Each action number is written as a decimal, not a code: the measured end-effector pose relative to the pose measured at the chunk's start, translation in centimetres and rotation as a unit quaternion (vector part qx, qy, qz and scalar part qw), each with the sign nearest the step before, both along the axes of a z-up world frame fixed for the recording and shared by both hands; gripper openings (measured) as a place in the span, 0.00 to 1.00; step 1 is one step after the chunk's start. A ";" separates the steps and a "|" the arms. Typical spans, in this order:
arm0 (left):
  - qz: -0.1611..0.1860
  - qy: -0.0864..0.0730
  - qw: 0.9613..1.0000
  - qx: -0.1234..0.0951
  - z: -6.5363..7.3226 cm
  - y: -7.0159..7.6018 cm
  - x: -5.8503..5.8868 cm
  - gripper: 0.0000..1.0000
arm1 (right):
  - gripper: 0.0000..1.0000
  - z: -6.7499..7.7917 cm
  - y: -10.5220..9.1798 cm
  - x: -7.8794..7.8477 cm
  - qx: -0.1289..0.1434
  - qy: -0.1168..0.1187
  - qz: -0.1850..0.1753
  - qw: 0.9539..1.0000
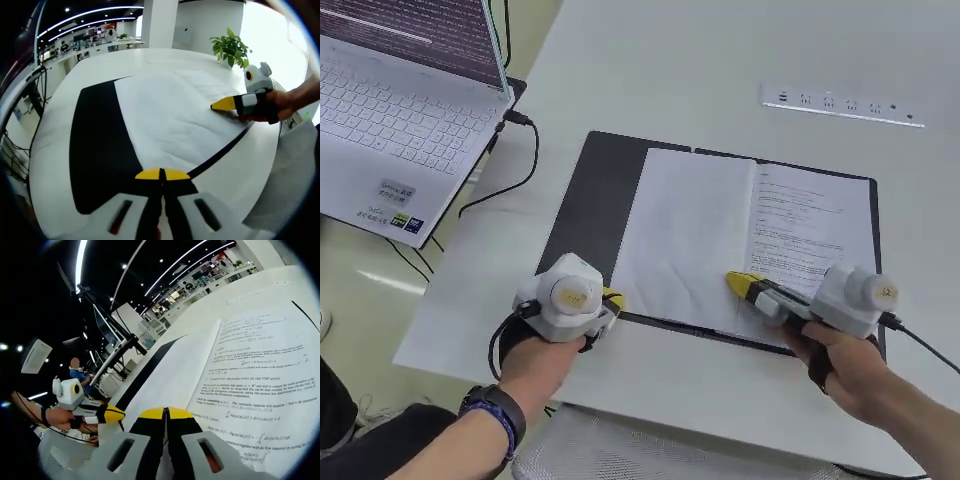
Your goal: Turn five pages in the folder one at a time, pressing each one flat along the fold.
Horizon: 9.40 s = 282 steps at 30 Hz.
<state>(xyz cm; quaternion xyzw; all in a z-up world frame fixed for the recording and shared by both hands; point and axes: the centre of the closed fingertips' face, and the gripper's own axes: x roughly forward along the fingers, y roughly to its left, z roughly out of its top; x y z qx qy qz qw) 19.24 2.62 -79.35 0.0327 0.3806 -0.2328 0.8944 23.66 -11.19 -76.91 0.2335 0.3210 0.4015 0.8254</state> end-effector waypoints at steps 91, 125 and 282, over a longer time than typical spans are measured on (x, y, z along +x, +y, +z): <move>-0.083 -0.037 0.996 -0.023 8.3 -3.3 -2.2 0.55 | 0.59 6.1 -11.0 -5.8 -0.096 -0.091 -0.005 0.991; -0.072 -0.061 0.995 -0.036 10.7 -3.4 -4.4 0.69 | 0.75 8.2 -13.7 -9.0 -0.157 -0.122 -0.024 0.980; -0.323 -0.022 0.946 -0.003 1.4 -31.2 2.4 0.43 | 0.36 1.7 -17.1 -1.2 -0.080 0.009 -0.078 0.994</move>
